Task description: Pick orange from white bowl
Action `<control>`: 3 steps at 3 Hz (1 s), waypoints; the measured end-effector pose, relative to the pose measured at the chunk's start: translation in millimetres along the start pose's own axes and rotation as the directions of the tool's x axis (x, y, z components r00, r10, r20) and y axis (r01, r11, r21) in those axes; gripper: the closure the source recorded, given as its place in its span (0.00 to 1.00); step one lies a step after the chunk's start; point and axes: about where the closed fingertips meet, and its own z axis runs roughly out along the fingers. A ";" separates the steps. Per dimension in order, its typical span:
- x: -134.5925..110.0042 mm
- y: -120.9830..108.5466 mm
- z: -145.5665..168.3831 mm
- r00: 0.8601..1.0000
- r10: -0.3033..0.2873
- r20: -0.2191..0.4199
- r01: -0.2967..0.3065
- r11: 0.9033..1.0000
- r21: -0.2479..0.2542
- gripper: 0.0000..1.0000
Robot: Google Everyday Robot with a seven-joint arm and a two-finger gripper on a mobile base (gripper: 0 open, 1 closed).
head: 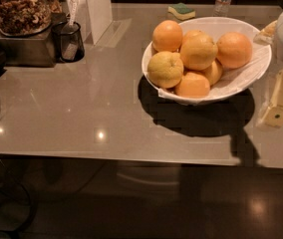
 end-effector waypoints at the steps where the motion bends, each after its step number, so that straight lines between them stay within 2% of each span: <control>1: 0.0 0.0 0.0 1.000 0.000 0.000 0.000 1.000 0.000 0.00; 2: -1.6 -4.1 -4.7 1.000 -0.023 0.011 0.023 1.000 0.017 0.00; 3: -3.1 -28.4 -10.6 0.997 -0.066 0.029 0.065 0.997 0.038 0.00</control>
Offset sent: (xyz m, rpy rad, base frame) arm 0.0056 -0.0019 0.0074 0.0009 -0.0275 0.0485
